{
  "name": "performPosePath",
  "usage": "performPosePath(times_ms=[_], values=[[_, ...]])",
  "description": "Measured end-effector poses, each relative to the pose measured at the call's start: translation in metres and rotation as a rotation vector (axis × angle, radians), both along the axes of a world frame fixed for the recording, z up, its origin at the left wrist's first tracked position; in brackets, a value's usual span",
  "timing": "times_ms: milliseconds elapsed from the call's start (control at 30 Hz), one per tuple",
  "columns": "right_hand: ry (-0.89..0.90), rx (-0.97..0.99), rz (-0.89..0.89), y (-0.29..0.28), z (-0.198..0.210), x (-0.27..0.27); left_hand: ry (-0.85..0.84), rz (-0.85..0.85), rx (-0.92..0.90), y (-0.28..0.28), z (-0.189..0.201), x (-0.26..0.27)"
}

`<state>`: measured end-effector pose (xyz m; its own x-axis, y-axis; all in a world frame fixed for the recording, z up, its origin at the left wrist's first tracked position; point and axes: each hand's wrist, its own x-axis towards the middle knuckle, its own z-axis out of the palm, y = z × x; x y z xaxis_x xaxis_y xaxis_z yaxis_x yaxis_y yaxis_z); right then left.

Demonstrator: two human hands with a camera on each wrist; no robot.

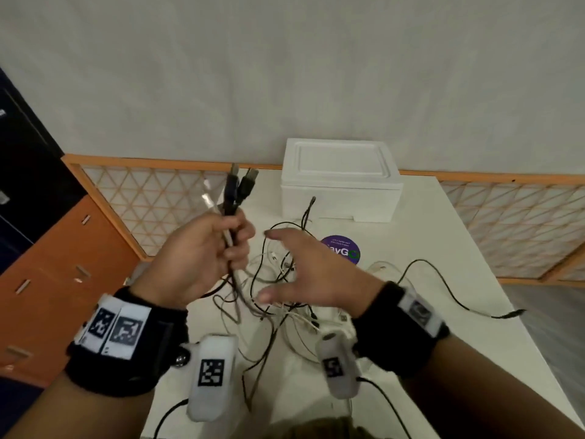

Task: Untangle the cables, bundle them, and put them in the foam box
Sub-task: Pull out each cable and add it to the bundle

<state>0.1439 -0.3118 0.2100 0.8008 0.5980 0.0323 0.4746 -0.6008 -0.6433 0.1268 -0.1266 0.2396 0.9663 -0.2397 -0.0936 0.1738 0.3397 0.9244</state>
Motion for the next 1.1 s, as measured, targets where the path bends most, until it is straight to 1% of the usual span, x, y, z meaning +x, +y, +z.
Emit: performPosePath(times_ms=[33,67,133,167,233,267,333,400,433,500,533,600,700,767,833,933,967,1067,1100], values=[[-0.039,0.021,0.060,0.014,-0.001,-0.003,-0.026,-0.027,-0.043,-0.007,0.004,-0.001],[-0.044,0.085,0.088,0.025,-0.002,-0.006,-0.059,-0.029,-0.058,-0.013,0.008,-0.002],[0.084,0.255,0.054,0.038,-0.002,-0.010,-0.121,-0.001,-0.082,-0.021,0.013,-0.006],[0.133,0.279,0.035,0.040,-0.002,-0.010,-0.145,0.011,-0.107,-0.023,0.016,-0.008],[0.135,0.270,0.020,0.040,-0.008,-0.007,-0.187,0.021,-0.156,-0.021,0.018,-0.012],[0.140,0.330,0.041,0.038,-0.011,-0.006,-0.215,0.031,-0.167,-0.019,0.019,-0.013],[0.235,0.541,0.115,0.034,-0.009,-0.008,-0.264,0.084,-0.195,-0.016,0.019,-0.013],[0.389,0.729,0.217,0.033,-0.005,-0.010,-0.284,0.153,-0.217,-0.018,0.019,-0.012],[0.436,0.790,0.214,0.035,-0.004,-0.011,-0.289,0.182,-0.207,-0.022,0.018,-0.012],[0.434,0.836,0.084,0.041,-0.004,-0.009,-0.315,0.217,-0.117,-0.031,0.015,-0.010],[0.414,0.826,0.029,0.042,-0.006,-0.007,-0.340,0.224,-0.052,-0.035,0.013,-0.009],[0.404,0.807,0.021,0.042,-0.009,-0.008,-0.365,0.207,0.032,-0.036,0.012,-0.007],[0.435,0.824,0.021,0.023,-0.008,-0.011,-0.393,0.205,0.022,-0.023,0.013,-0.003],[0.490,0.810,0.042,0.008,-0.005,-0.010,-0.368,0.218,-0.008,-0.013,0.012,-0.002],[0.486,0.711,0.061,-0.008,-0.003,-0.007,-0.367,0.240,-0.008,-0.007,0.011,-0.003],[0.328,0.447,0.068,-0.021,-0.002,-0.004,-0.397,0.309,-0.041,-0.006,0.015,-0.003],[0.310,0.396,0.072,-0.023,-0.001,-0.004,-0.418,0.337,-0.050,-0.006,0.018,-0.002],[0.373,0.366,0.071,-0.029,0.005,-0.005,-0.480,0.413,-0.064,-0.004,0.026,-0.003],[0.390,0.341,0.059,-0.032,0.006,-0.005,-0.497,0.448,-0.104,-0.001,0.028,-0.002]])
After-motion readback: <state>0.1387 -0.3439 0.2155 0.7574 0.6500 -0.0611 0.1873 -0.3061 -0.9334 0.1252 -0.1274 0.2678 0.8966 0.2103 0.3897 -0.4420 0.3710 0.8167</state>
